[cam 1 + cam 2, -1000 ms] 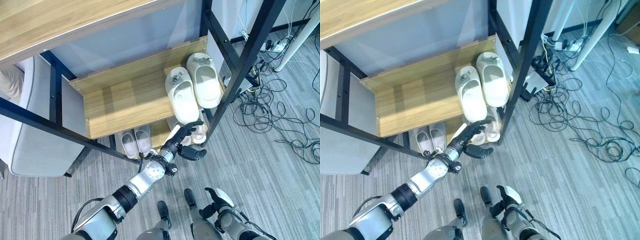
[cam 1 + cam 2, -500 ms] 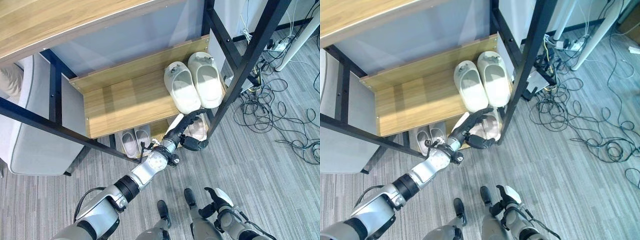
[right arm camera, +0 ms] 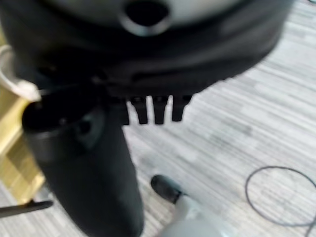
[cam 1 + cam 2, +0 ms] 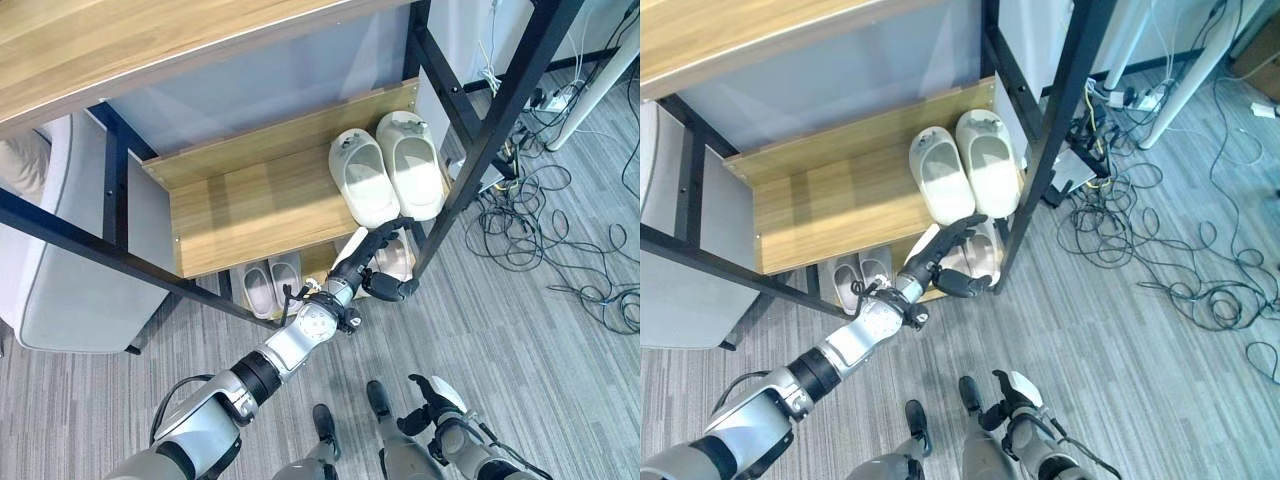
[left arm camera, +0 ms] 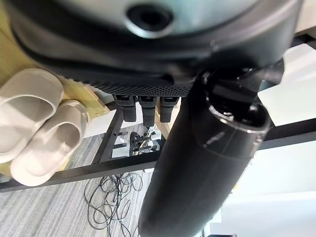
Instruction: Arrange the slippers neatly on the shoe rack.
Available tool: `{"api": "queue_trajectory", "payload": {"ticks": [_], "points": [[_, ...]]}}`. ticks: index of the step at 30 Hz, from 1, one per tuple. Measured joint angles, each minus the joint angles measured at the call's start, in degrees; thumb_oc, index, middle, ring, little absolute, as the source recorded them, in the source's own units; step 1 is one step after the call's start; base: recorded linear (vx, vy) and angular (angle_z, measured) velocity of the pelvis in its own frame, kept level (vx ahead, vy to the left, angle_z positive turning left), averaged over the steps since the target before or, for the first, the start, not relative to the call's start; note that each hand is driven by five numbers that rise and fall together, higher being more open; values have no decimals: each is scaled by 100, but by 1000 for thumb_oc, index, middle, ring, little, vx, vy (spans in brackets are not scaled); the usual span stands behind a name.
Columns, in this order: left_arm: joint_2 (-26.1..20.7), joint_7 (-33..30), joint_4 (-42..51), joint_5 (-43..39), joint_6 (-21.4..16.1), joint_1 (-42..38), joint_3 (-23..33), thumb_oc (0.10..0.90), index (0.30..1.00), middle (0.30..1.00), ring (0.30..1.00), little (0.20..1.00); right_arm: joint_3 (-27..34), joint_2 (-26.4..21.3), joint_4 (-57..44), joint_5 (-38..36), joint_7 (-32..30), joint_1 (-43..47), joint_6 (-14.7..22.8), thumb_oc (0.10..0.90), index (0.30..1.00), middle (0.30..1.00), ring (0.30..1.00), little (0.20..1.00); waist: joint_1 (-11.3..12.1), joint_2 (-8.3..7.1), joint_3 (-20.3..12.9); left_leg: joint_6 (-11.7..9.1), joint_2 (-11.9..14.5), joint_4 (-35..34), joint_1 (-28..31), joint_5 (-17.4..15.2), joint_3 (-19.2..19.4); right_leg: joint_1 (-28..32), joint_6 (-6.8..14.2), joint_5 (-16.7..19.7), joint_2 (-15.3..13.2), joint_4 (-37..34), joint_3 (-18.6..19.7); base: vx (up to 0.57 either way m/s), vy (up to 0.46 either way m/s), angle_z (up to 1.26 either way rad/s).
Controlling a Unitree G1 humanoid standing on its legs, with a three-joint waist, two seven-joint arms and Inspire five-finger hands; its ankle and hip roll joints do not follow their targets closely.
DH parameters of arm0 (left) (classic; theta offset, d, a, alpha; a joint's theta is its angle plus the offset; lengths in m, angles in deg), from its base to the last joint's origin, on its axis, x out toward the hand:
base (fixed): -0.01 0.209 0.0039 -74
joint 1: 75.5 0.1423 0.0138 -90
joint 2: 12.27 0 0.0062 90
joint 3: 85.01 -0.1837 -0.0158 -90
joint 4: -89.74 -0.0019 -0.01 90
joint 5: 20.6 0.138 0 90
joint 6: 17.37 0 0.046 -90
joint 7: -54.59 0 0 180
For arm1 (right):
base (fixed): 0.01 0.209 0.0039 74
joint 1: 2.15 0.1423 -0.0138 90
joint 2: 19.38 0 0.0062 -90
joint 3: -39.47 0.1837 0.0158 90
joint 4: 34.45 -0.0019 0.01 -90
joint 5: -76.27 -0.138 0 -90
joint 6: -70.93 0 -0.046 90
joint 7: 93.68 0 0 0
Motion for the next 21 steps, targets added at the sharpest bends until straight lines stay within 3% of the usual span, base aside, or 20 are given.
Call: {"api": "queue_trajectory", "payload": {"ticks": [6, 14, 21], "points": [[-12, 124, 0, -130, 1, 406, 37, 800, 900, 900, 900, 900, 35, 8, 2, -29, 1, 57, 0, 800, 900, 900, 900, 900, 68, -43, 8, -11, -3, 0, -4, 47, -115, 33, 13, -9, -11, 0, -115, -50, -13, 9], [-77, 283, 2, -452, 0, 774, 72, 800, 900, 900, 900, 900, 46, 70, 41, -76, 4, 37, -4, 800, 900, 900, 900, 900, 80, -236, 9, -8, -7, 0, 107, 68, -190, 178, -5, 3, -23, 0, -192, -21, -12, 5], [-303, 491, 136, -458, 1, 998, 301, 800, 900, 900, 900, 900, 214, 174, 196, -83, 33, 36, -8, 800, 900, 900, 900, 900, 101, -258, 11, -13, -8, -2, 345, 62, -287, 460, 0, -87, -38, -3, -300, 33, -10, 8]]}}
